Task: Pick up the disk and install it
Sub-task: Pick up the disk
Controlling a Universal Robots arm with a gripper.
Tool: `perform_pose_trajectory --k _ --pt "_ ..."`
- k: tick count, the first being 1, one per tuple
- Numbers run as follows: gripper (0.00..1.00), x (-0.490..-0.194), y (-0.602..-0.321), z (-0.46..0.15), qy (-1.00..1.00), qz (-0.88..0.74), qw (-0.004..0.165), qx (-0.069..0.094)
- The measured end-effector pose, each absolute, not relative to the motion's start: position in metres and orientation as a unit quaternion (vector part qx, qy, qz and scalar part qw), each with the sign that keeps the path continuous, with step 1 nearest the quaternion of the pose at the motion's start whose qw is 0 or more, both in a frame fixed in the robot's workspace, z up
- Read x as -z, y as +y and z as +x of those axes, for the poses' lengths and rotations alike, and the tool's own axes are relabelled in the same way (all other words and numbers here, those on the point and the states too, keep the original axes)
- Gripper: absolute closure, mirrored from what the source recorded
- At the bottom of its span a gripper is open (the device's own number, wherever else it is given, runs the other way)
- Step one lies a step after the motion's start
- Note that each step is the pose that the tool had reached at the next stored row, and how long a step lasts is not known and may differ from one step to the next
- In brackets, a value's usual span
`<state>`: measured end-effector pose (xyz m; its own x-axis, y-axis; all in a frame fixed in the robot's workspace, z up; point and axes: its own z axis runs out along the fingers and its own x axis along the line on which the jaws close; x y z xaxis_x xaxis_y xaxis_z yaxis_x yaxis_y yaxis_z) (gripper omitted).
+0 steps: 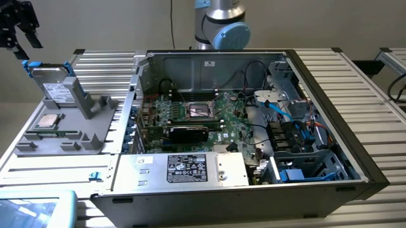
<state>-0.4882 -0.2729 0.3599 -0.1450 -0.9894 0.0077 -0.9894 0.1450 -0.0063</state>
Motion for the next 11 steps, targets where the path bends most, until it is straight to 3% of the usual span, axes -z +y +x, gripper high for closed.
perform_pose_trajectory --k 11 --pt "0.4 -0.3547 -0.2706 -0.4895 -0.757 0.654 0.006 -0.01"
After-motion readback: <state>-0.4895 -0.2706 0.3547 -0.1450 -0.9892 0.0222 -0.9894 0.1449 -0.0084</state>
